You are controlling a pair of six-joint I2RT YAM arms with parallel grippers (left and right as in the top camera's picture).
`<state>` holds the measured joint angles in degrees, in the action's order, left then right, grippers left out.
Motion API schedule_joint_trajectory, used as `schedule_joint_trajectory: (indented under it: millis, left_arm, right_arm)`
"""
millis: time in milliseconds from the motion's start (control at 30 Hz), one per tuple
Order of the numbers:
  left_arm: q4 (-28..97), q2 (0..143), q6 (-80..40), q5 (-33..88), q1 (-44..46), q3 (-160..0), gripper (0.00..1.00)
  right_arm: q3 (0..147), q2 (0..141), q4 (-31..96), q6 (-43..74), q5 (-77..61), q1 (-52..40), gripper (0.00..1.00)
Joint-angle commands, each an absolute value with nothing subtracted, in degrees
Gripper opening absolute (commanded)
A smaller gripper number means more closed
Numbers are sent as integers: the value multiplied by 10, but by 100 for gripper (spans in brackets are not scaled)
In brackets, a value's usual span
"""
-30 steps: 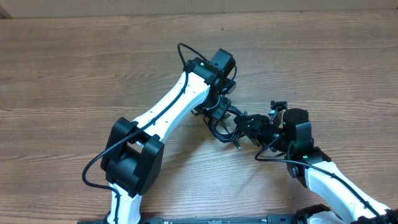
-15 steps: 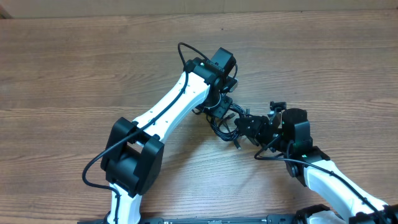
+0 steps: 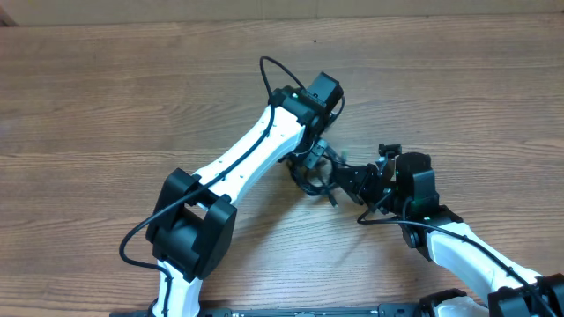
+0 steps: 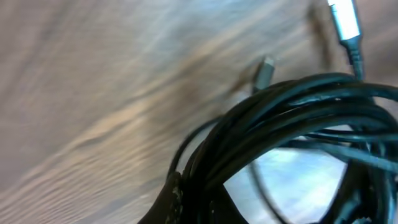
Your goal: Untangle cables
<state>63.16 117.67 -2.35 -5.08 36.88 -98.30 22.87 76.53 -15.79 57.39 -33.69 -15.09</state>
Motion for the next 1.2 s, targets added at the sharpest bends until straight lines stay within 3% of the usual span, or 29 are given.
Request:
schedule_joint_trajectory:
  millis: [0, 300, 500, 567, 800, 1033, 1167]
  left_arm:
    - [629, 1176, -31, -203, 348, -999, 4]
    - [629, 1176, -140, -198, 288, -998, 4]
    - [619, 1176, -140, -73, 269, -998, 4]
    - [613, 1176, -140, -27, 269, -998, 4]
    - [611, 1176, -153, 20, 272, -998, 4]
    - [615, 1176, -159, 22, 272, -998, 4]
    - [616, 1176, -159, 22, 272, -998, 4]
  right_arm:
    - [239, 766, -188, 572, -374, -152, 4]
    - [239, 766, -246, 572, -480, -71, 4]
    - [239, 766, -280, 574, -541, 2, 7]
    - [239, 766, -275, 574, -541, -7, 18]
    - [239, 766, -267, 543, -457, -92, 33]
    - [253, 766, -241, 440, -303, -193, 32]
    - [315, 766, -120, 387, -223, -219, 28]
